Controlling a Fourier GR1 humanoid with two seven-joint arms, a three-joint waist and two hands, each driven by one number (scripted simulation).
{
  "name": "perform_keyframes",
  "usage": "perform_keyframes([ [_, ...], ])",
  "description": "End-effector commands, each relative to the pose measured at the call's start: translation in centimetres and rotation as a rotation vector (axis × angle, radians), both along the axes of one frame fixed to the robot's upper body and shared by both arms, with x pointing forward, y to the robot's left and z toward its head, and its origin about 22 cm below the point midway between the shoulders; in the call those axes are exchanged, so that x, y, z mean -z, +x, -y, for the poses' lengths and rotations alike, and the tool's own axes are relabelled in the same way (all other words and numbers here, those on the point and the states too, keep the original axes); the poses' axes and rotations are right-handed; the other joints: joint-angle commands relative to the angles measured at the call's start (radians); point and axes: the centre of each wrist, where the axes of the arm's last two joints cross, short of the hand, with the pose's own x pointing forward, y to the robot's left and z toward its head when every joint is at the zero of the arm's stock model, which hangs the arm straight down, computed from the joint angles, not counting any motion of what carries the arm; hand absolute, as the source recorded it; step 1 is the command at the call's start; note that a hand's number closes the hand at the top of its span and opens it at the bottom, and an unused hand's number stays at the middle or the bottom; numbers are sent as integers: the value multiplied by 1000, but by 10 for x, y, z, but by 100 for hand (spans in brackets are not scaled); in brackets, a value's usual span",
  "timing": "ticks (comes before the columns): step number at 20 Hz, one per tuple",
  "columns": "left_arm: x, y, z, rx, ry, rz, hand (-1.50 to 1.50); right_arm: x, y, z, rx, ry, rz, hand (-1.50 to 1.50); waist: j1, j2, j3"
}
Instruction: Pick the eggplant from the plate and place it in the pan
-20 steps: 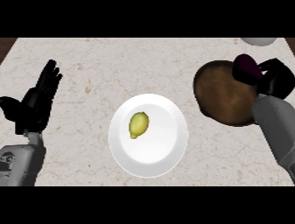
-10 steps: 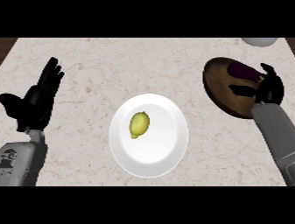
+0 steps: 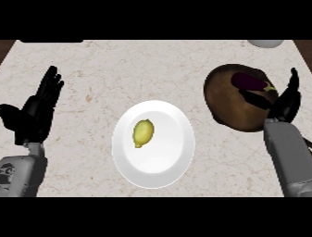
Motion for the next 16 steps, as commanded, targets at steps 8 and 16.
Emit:
perform_keyframes([
  [8, 4, -15, -6, -42, 10, -22, 0, 22, -107, -37, -209, 169, 176, -150, -45, -20, -3],
  [16, 2, -21, -9, -45, -8, -3, 0, -36, -195, -76, -189, 175, 236, -150, -31, -13, -4],
])
